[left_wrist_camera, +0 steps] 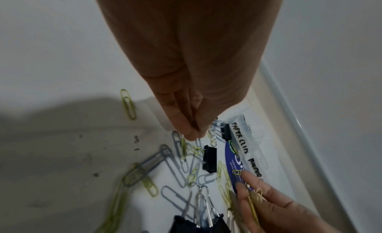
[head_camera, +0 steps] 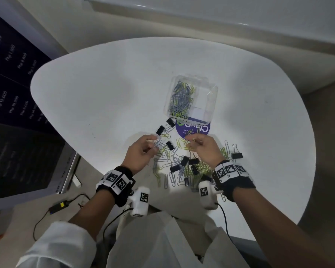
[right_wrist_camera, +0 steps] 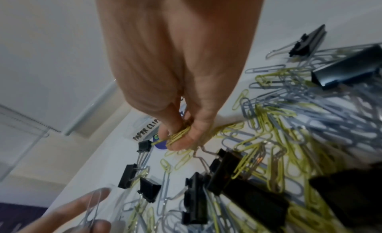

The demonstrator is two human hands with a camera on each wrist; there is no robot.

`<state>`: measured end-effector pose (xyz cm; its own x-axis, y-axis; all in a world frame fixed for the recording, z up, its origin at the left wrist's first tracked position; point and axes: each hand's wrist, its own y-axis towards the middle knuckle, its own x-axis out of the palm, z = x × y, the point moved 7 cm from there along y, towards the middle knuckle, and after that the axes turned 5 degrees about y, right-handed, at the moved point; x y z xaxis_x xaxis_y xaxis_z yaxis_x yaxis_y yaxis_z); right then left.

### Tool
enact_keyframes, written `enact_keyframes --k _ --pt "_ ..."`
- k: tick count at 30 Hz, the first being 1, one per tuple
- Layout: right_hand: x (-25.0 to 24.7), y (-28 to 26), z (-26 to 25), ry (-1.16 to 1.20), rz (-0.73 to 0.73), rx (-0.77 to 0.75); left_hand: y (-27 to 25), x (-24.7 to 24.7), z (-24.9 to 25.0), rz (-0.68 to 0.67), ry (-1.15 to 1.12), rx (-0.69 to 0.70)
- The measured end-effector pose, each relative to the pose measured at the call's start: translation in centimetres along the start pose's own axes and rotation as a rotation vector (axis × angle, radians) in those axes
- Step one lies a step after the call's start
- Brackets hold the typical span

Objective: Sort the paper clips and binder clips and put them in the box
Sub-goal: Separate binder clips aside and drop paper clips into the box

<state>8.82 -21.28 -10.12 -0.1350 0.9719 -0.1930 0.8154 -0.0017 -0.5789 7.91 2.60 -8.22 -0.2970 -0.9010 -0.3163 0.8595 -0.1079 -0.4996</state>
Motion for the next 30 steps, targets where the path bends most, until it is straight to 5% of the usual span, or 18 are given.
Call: enact_keyframes --k 9,12,14,18,21,30 --pt "1.1 -0.3 -1.1 0.374 0.052 0.262 0.5 1.1 0.1 -0.012 -0.26 -0.257" --pt "1.1 0.1 -0.9 0.186 0.06 0.212 0.5 1.5 0.2 -0.017 -0.489 -0.351" --pt "1.0 0.3 -1.0 0.001 0.087 0.115 1.1 1.3 0.2 0.026 -0.36 -0.343" --pt "1.3 0.6 -1.6 -0.109 0.132 -0.05 2.9 0.2 1.6 0.201 0.232 -0.083" --pt "2.2 0.8 -2.5 -0.205 0.088 -0.126 4.4 0.4 2.3 0.217 0.37 0.016" --pt "3.6 1.4 -3.2 -0.322 0.066 -0.11 5.7 0.9 3.1 0.1 0.477 -0.039"
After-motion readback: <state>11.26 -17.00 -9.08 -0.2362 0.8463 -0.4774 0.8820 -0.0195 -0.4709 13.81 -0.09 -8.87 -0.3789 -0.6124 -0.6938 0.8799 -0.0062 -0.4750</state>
